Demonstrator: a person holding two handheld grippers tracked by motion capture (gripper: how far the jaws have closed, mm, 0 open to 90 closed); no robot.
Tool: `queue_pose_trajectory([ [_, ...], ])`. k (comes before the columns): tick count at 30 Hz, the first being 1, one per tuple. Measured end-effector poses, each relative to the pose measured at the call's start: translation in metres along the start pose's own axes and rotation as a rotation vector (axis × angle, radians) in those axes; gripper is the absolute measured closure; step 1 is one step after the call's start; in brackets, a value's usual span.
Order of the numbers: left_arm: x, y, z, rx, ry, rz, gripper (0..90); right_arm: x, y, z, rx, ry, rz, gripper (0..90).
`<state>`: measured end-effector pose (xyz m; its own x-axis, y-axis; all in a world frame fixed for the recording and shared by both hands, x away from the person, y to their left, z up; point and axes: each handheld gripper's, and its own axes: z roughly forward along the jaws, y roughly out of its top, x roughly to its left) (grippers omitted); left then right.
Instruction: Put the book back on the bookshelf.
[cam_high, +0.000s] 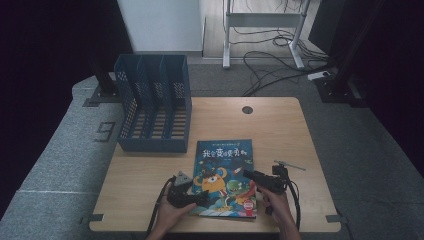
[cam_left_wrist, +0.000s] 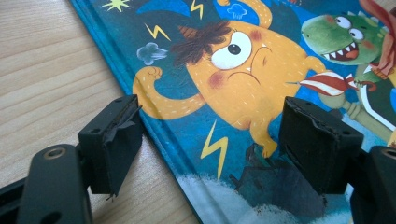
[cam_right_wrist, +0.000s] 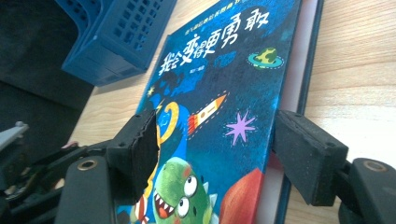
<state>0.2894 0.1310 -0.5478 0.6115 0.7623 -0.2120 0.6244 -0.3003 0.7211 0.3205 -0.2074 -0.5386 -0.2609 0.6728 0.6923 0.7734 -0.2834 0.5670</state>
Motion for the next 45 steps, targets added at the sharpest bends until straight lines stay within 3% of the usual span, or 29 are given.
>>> queue_pose_trajectory([
  [3,0.0,0.0,0.0,0.0,-0.001,0.001,21.2,-0.005,0.001,-0.002,0.0,0.044,0.046,32.2],
  [13,0.0,0.0,0.0,0.0,-0.001,0.001,21.3,-0.007,0.001,-0.001,0.021,0.042,0.063,33.5],
  [17,0.0,0.0,0.0,0.0,-0.001,0.001,21.2,-0.007,0.0,0.0,0.029,0.035,0.062,33.8],
  [24,0.0,0.0,0.0,0.0,-0.001,0.001,21.2,-0.005,-0.001,0.002,0.057,-0.002,0.019,33.4],
  [25,0.0,0.0,0.0,0.0,-0.001,0.002,21.2,-0.005,-0.001,0.002,0.062,0.008,0.011,35.8],
  [26,0.0,0.0,0.0,0.0,-0.001,0.002,21.1,-0.005,-0.002,0.003,0.09,0.061,0.019,36.9],
  [27,0.001,0.0,0.0,0.0,-0.005,0.0,21.1,-0.005,-0.002,0.003,0.09,0.061,0.019,36.9],
  [28,0.002,0.0,0.0,-0.002,-0.012,-0.007,20.9,-0.003,-0.003,0.005,0.11,0.105,0.023,35.9],
  [30,0.002,0.0,-0.001,-0.003,-0.016,-0.009,21.0,0.006,-0.005,0.011,0.093,0.044,-0.041,36.5],
  [31,0.002,0.0,-0.001,-0.003,-0.016,-0.009,21.1,0.006,-0.005,0.011,0.093,0.044,-0.041,36.5],
  [33,0.002,0.0,0.0,-0.002,-0.011,-0.005,21.2,0.009,-0.006,0.013,0.041,-0.043,-0.116,36.3],
  [35,0.001,0.0,0.0,-0.001,-0.009,-0.001,21.2,0.009,-0.005,0.014,0.029,-0.059,-0.138,36.2],
  [36,0.001,0.0,0.0,-0.001,-0.01,-0.002,21.1,0.007,-0.003,0.016,0.017,-0.059,-0.164,36.8],
  [41,0.002,0.0,-0.001,0.0,-0.014,-0.002,21.2,0.004,0.003,0.022,0.022,-0.052,-0.202,37.5],
  [45,0.003,0.0,-0.001,-0.001,-0.022,-0.003,21.1,0.002,0.01,0.027,0.051,-0.026,-0.231,37.7],
])
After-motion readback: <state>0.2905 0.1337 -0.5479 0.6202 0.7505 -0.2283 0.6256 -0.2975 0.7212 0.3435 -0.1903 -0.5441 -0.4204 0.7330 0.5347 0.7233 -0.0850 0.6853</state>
